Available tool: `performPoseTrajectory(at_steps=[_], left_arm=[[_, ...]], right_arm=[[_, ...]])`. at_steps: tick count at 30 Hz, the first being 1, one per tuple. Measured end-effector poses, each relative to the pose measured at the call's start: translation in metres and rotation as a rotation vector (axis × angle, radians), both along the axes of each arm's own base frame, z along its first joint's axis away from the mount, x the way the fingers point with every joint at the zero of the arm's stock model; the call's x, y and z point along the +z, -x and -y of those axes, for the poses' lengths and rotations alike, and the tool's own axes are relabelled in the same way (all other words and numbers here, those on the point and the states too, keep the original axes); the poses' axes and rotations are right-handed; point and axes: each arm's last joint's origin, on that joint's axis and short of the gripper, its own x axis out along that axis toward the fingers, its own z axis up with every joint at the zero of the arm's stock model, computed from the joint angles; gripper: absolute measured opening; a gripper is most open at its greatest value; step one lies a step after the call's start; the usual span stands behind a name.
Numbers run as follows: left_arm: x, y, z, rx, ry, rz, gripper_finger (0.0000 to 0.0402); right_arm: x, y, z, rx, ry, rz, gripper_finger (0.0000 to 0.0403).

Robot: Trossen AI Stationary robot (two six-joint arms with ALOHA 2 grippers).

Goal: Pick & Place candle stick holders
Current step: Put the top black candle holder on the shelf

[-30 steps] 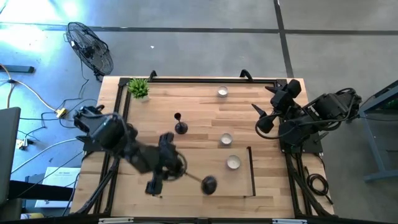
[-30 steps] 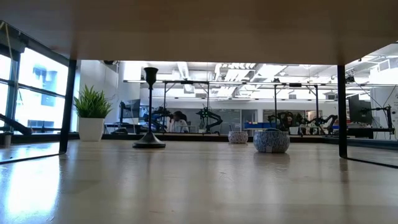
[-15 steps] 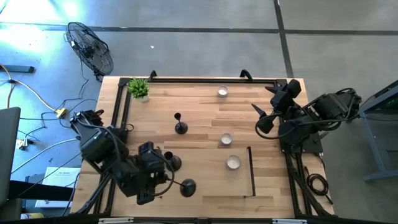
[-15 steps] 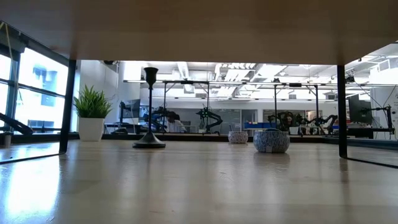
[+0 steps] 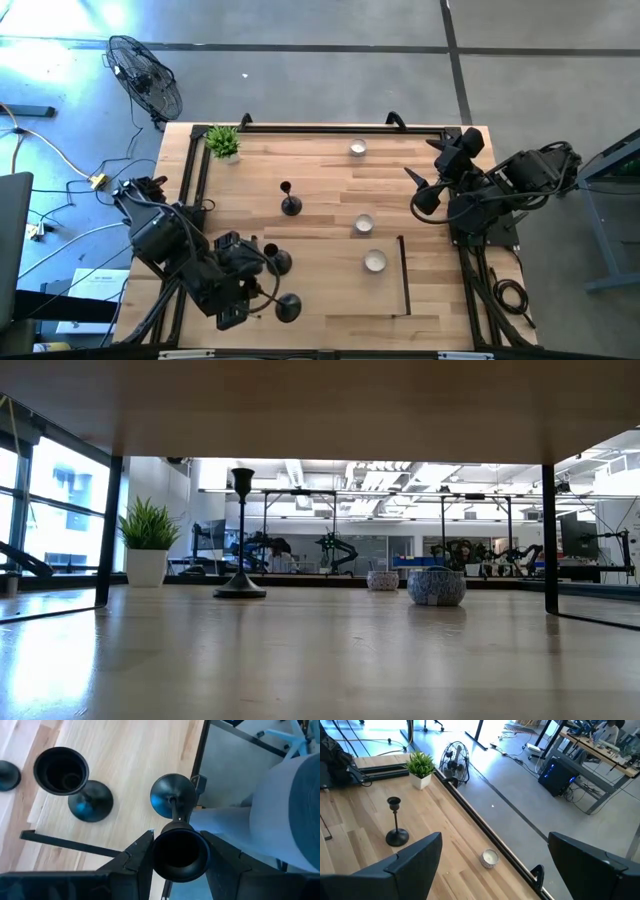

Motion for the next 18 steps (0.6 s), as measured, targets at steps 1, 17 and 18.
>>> performPoseTrajectory(at_steps=[1, 17, 18], left_arm=[[0.0, 0.0, 0.0, 0.01, -0.001, 0.003, 0.0133], [-0.02, -0.004, 0.004, 0.011, -0.037, -0.078, 0.0133], [-0.02, -0.004, 0.003, 0.011, -0.041, -0.074, 0.0133]], right_arm=[[0.0, 0.0, 0.0, -0.001, 0.002, 0.001, 0.0358], [0.001, 0.0, 0.001, -0.015, 0.023, 0.013, 0.0358], [0.001, 0.0, 0.001, -0.015, 0.023, 0.013, 0.0358]])
